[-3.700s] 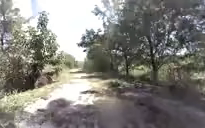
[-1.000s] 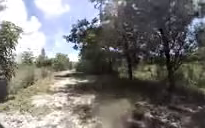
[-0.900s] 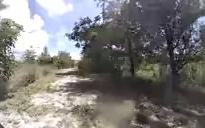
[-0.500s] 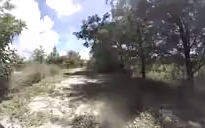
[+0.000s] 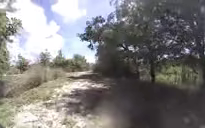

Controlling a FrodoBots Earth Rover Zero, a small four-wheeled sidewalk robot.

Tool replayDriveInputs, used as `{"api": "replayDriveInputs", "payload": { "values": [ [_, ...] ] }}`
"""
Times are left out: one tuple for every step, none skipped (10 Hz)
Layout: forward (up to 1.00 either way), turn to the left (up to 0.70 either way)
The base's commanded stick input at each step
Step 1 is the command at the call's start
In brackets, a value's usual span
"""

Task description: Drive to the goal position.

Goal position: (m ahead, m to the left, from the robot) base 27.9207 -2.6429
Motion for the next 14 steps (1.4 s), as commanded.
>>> {"api": "replayDriveInputs", "payload": {
  "values": [
    [0.70, 0.00],
    [0.70, 0.00],
    [0.70, 0.00],
    [0.70, 0.00],
    [0.70, 0.00],
    [0.70, 0.00],
    [0.70, 0.00],
    [0.70, 0.00],
    [0.70, 0.00],
    [0.70, 0.00],
    [0.70, 0.00],
    [0.70, 0.00],
    [0.70, 0.00],
    [0.70, 0.00]
  ]
}}
